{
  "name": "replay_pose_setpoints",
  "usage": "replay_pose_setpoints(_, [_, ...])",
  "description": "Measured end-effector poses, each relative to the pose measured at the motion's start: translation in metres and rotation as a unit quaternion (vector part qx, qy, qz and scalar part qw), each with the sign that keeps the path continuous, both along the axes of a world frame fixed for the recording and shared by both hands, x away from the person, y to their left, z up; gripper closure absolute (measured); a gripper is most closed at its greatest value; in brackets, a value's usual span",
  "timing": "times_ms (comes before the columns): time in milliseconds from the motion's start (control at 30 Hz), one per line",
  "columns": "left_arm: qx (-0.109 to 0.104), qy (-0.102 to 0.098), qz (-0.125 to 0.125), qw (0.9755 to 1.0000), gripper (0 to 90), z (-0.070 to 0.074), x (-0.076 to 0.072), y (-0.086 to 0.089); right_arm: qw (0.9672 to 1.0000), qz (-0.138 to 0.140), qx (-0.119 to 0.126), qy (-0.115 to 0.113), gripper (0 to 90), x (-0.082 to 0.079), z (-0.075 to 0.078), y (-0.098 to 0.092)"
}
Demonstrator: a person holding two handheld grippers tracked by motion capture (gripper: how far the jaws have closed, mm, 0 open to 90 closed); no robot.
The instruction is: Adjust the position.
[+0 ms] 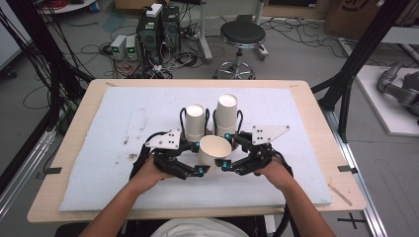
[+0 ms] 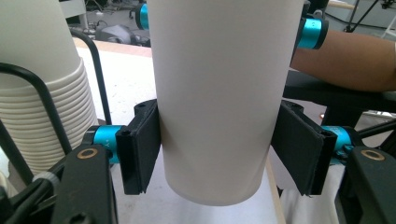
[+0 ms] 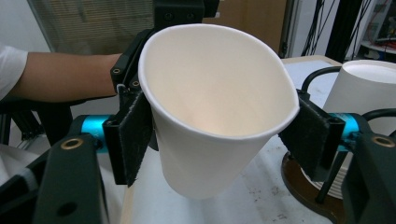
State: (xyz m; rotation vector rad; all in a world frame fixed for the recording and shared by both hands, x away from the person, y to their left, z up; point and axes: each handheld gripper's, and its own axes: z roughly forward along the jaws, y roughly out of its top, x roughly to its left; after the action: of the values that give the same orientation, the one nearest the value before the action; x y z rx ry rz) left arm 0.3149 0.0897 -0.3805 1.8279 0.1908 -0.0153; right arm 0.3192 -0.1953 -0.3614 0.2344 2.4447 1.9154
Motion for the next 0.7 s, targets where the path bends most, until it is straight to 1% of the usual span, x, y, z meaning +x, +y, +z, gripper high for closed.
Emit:
replay_pose_setpoints(100, [0.005,0.003,0.005,1.0000,33.8,-0.0012,0.0006,-0.0007,1.0000,0.001,0.001,-0.001,32.2,-0.0002,0.0006,-0.0002])
replay_pose_setpoints(167, [0.007,0.008,0.007,0.9999,33.4,-0.0025,0.0008,-0.0014,1.0000,0.000,-0.002,-0.007,32.7,-0.0001,0.0011,-0.0009])
replay_pose_setpoints(233, [0.009,0.013,0.010,0.9998,30.8,-0.0035,0.0006,-0.0027,1.0000,0.003,-0.004,-0.006,33.4,-0.0003,0.0010,-0.0009])
replay_pose_setpoints(267, [0.013,0.012,0.011,0.9998,29.3,-0.0038,0.0009,-0.0031,1.0000,0.003,-0.004,-0.008,33.6,-0.0003,0.0010,-0.0006])
replay_pose_setpoints(400, [0.017,0.013,0.014,0.9997,26.3,-0.0053,0.0008,-0.0046,0.9999,0.007,-0.005,-0.009,33.8,-0.0009,0.0017,0.0001])
replay_pose_setpoints(567, [0.015,0.006,0.005,0.9999,27.0,-0.0060,-0.0006,-0.0069,0.9999,0.014,-0.002,-0.006,34.0,-0.0011,0.0026,0.0007])
replay_pose_setpoints(633, [0.014,0.002,-0.003,0.9999,33.1,-0.0061,-0.0018,-0.0075,0.9999,0.015,-0.005,-0.005,34.1,-0.0011,0.0024,0.0008])
replay_pose_setpoints(700, [0.014,0.004,-0.007,0.9999,33.8,-0.0062,-0.0022,-0.0081,0.9998,0.019,-0.003,-0.003,34.1,-0.0008,0.0023,0.0011])
